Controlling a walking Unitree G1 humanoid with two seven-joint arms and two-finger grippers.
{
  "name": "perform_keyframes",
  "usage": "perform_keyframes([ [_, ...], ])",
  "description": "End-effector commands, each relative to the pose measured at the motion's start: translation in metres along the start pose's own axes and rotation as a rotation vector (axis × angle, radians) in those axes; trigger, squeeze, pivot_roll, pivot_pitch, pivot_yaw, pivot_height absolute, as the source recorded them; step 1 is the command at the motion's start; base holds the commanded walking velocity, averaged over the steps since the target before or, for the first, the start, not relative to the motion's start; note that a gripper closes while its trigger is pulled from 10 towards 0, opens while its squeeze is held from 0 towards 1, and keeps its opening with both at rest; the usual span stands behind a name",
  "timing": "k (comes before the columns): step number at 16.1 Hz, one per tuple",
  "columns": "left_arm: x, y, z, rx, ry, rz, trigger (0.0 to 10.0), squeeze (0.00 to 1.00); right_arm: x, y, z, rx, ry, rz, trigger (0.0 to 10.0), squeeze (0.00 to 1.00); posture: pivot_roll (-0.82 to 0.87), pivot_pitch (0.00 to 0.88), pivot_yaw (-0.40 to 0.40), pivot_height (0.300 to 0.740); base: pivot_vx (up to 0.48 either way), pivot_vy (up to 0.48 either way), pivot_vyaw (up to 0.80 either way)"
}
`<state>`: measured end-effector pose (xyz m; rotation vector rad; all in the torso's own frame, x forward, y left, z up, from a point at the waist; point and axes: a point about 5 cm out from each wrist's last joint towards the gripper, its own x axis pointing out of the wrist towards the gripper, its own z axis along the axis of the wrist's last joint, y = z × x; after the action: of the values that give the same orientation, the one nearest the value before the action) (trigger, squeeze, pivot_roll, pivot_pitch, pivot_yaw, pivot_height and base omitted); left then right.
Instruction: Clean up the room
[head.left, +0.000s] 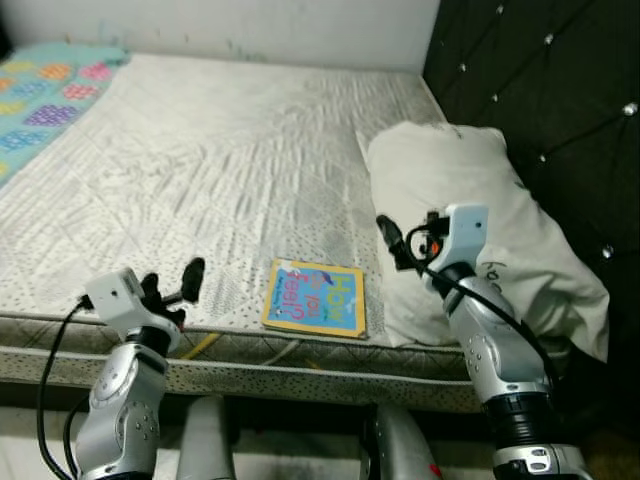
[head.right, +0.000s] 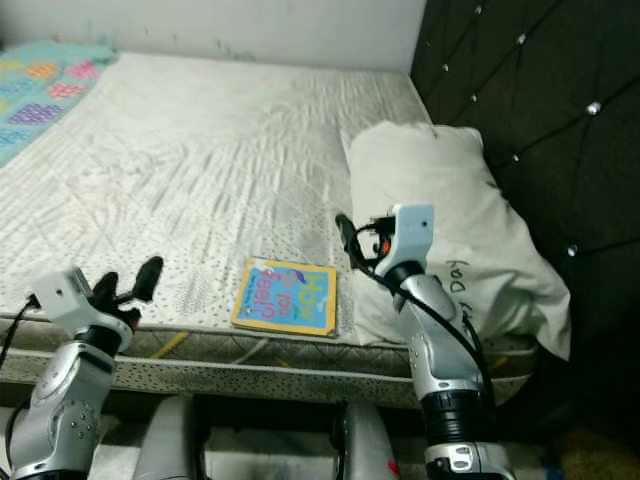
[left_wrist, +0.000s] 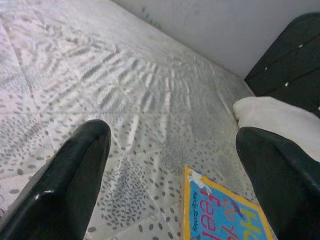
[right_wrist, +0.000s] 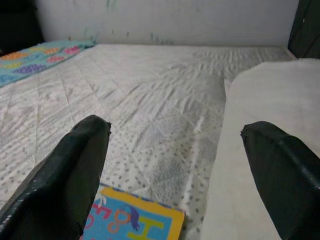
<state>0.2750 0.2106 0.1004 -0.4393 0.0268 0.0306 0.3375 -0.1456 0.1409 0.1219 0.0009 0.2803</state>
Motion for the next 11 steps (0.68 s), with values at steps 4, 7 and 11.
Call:
perform_keyframes([
  [4,0.004,-0.004,0.009,0.054,-0.026,-0.015,10.0,0.4,0.005,-0.003,0.004,-0.006,-0.044,-0.009,10.0,0.0,-0.03,0.0,-0.047,0.624,0.0,0.0,0.0],
  [7,0.006,-0.009,0.01,0.071,-0.04,-0.027,10.0,0.0,0.004,-0.008,0.004,-0.013,-0.058,-0.022,10.0,0.0,-0.03,0.0,-0.049,0.646,0.0,0.0,0.0],
  [11,0.003,-0.014,0.001,0.074,-0.029,-0.033,10.0,0.0,-0.002,-0.009,-0.003,-0.019,-0.056,-0.033,10.0,0.0,-0.03,0.0,-0.04,0.69,0.0,0.0,0.0],
])
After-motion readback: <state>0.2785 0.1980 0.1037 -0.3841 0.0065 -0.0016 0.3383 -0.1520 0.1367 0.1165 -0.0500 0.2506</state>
